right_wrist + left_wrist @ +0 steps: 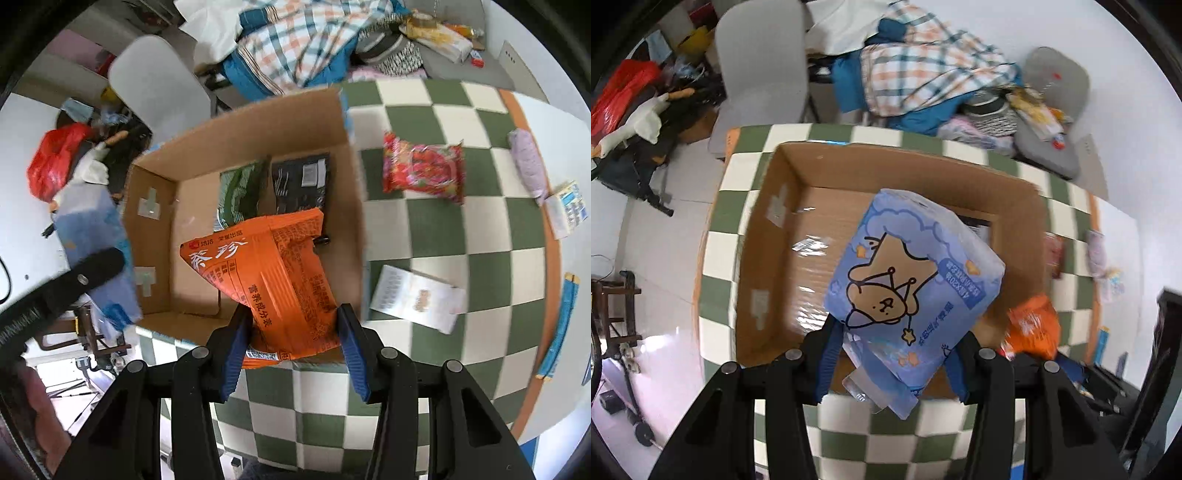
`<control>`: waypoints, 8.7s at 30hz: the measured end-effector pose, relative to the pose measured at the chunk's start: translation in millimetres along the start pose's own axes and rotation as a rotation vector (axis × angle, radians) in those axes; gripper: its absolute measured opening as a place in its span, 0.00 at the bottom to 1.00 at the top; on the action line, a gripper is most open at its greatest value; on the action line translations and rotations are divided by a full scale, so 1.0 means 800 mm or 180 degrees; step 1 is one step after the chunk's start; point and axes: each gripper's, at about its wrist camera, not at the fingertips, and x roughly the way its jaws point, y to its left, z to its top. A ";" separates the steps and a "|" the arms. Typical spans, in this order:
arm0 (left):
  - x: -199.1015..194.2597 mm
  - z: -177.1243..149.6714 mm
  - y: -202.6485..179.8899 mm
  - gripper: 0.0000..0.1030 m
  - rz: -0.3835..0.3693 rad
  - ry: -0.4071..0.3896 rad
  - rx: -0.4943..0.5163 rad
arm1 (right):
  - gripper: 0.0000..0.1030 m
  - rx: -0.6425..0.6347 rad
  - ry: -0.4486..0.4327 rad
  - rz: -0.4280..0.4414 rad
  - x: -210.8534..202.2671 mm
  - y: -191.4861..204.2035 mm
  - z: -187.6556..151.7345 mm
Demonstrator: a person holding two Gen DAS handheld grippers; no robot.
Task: Organize soft objects
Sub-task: 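Carry both packs into the box and open both tools, then grasp the red snack bag with the left tool while the right tool grasps the yellow tissue pack, then carry the red bag and tissue pack into the box and release, then grasp the white card box with the left tool while the right tool grasps the lilac towel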
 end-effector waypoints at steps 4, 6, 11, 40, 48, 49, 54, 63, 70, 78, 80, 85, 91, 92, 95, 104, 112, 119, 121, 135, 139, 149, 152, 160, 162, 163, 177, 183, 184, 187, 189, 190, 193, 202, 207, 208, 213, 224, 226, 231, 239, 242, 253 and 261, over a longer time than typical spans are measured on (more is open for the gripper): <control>0.051 0.036 0.032 0.45 0.0076 0.0180 -0.0116 | 0.48 0.0107 0.0139 -0.0178 0.058 0.013 0.012; 0.076 0.053 0.040 0.45 0.0070 0.0279 -0.0137 | 0.48 0.0167 0.0206 -0.0262 0.082 0.012 0.016; 0.133 0.086 0.055 0.45 0.0013 0.0536 -0.0224 | 0.48 0.0257 0.0318 -0.0409 0.126 0.006 0.022; 0.136 0.098 0.049 0.96 -0.0026 0.0582 0.0108 | 0.94 0.0132 0.0474 -0.0571 0.173 0.055 0.031; 0.091 0.046 0.056 0.96 0.0121 0.0211 0.0172 | 1.00 -0.0011 0.0272 -0.0658 0.142 0.066 0.024; 0.084 0.035 0.059 0.96 0.0141 0.0160 0.0176 | 1.00 -0.0019 0.0247 -0.0663 0.138 0.067 0.022; 0.060 0.000 0.062 0.96 0.0211 -0.0008 0.0196 | 1.00 -0.0105 0.0088 -0.0729 0.116 0.066 0.012; -0.011 -0.062 0.055 0.96 0.0296 -0.0440 0.0197 | 1.00 -0.0317 -0.0287 -0.0821 0.054 0.074 -0.028; -0.058 -0.111 0.050 0.96 0.0299 -0.0610 0.0271 | 1.00 -0.0385 -0.0515 -0.0744 0.002 0.076 -0.068; -0.092 -0.142 0.051 0.96 0.0232 -0.0705 0.0195 | 1.00 -0.0481 -0.0711 -0.0611 -0.054 0.087 -0.109; -0.098 -0.145 0.050 0.96 0.0182 -0.0708 0.0166 | 1.00 -0.0496 -0.0720 -0.0540 -0.063 0.090 -0.117; -0.112 -0.142 0.034 0.96 0.0158 -0.0751 0.0230 | 1.00 -0.0464 -0.0717 -0.0376 -0.079 0.084 -0.123; -0.115 -0.106 -0.058 0.96 0.0207 -0.0824 0.0771 | 1.00 -0.0101 -0.0774 -0.0226 -0.107 0.020 -0.114; -0.111 -0.096 -0.085 0.96 0.0214 -0.0806 0.0925 | 1.00 -0.0010 -0.0783 -0.0222 -0.112 0.001 -0.111; -0.091 -0.070 -0.161 0.96 0.0148 -0.0670 0.1345 | 1.00 0.0288 -0.0818 -0.0275 -0.127 -0.063 -0.099; 0.075 -0.006 -0.393 0.96 0.0705 -0.0040 0.2879 | 1.00 0.1096 -0.0670 -0.0533 -0.130 -0.296 -0.038; 0.238 0.014 -0.466 0.96 0.1222 0.0594 0.3686 | 1.00 0.1709 -0.0205 -0.0289 -0.055 -0.452 0.027; 0.311 0.011 -0.470 0.96 0.1391 0.0993 0.4014 | 1.00 0.2227 -0.0040 -0.0060 0.008 -0.526 0.075; 0.322 0.011 -0.469 0.96 0.1431 0.1067 0.4088 | 1.00 0.2383 -0.0005 0.0031 0.023 -0.541 0.088; 0.328 0.050 -0.452 0.51 0.1031 0.1250 0.3462 | 0.86 0.2808 0.0212 -0.0017 0.093 -0.589 0.142; 0.325 0.070 -0.439 0.48 0.0834 0.1281 0.2872 | 0.73 0.2817 0.0271 -0.0100 0.104 -0.592 0.144; 0.329 0.068 -0.427 0.55 0.0486 0.1562 0.2261 | 0.70 0.2296 0.0476 -0.0370 0.114 -0.559 0.148; 0.335 0.059 -0.420 0.55 0.0538 0.1632 0.2288 | 0.70 0.2233 0.0527 -0.0363 0.120 -0.552 0.151; 0.325 0.042 -0.415 0.45 0.0505 0.1406 0.2061 | 0.69 0.2277 0.0503 -0.0344 0.124 -0.550 0.151; 0.320 0.036 -0.415 0.43 0.0481 0.1350 0.2012 | 0.67 0.2303 0.0478 -0.0350 0.122 -0.553 0.146; 0.319 0.031 -0.413 0.43 0.0471 0.1333 0.2001 | 0.66 0.2298 0.0472 -0.0350 0.122 -0.551 0.145; 0.213 -0.002 -0.401 0.42 -0.0269 0.0933 0.1504 | 0.64 0.2000 0.0211 -0.0347 0.062 -0.504 0.101; 0.119 -0.030 -0.382 0.42 -0.0737 0.0655 0.1243 | 0.64 0.1653 0.0006 -0.0185 0.014 -0.442 0.056; 0.102 -0.044 -0.370 0.42 -0.0804 0.0615 0.1188 | 0.64 0.1575 -0.0024 -0.0152 0.006 -0.427 0.048; 0.060 -0.060 -0.349 0.42 -0.0873 0.0518 0.1141 | 0.64 0.1355 -0.0079 -0.0071 -0.017 -0.385 0.027; 0.042 -0.077 -0.328 0.42 -0.0912 0.0487 0.1069 | 0.64 0.1231 -0.0100 -0.0010 -0.028 -0.355 0.007; 0.034 -0.083 -0.314 0.42 -0.0929 0.0475 0.1036 | 0.64 0.1155 -0.0105 0.0026 -0.032 -0.336 -0.002; 0.013 -0.104 -0.260 0.42 -0.0934 0.0435 0.0906 | 0.64 0.0936 -0.0093 0.0163 -0.051 -0.289 -0.029; -0.027 -0.093 -0.077 0.42 -0.0661 0.0248 0.0323 | 0.64 0.0150 -0.0116 0.0476 -0.052 -0.079 -0.049; -0.009 -0.053 0.005 0.42 -0.0394 0.0256 0.0144 | 0.64 -0.0133 -0.0087 0.0434 -0.013 0.030 -0.037; -0.003 -0.047 0.017 0.42 -0.0353 0.0279 0.0129 | 0.64 -0.0170 -0.0089 0.0397 -0.003 0.047 -0.034; 0.045 -0.016 0.065 0.42 -0.0236 0.0501 0.0005 | 0.64 -0.0277 -0.0030 0.0214 0.049 0.105 -0.020; 0.120 -0.004 0.081 0.43 -0.0209 0.0914 0.0055 | 0.64 -0.0347 0.0227 -0.0070 0.142 0.139 -0.002; 0.122 -0.004 0.081 0.43 -0.0193 0.0933 0.0042 | 0.65 -0.0371 0.0234 -0.0113 0.150 0.141 0.000; 0.113 -0.006 0.084 0.58 -0.0203 0.0827 0.0011 | 0.77 -0.0379 0.0272 -0.0127 0.157 0.138 0.002; 0.085 -0.021 0.091 0.92 -0.0075 0.0541 -0.0037 | 0.99 -0.0399 0.0188 -0.0374 0.137 0.122 -0.003; 0.076 -0.034 0.089 0.95 -0.0008 0.0456 -0.0042 | 1.00 -0.0405 0.0156 -0.0480 0.131 0.115 -0.008; 0.023 -0.080 0.076 0.96 0.0052 0.0003 -0.0055 | 1.00 -0.0498 -0.0139 -0.0665 0.081 0.106 -0.043; -0.032 -0.104 0.065 0.96 0.0007 -0.0312 -0.0022 | 1.00 -0.0612 -0.0474 -0.0661 0.019 0.110 -0.072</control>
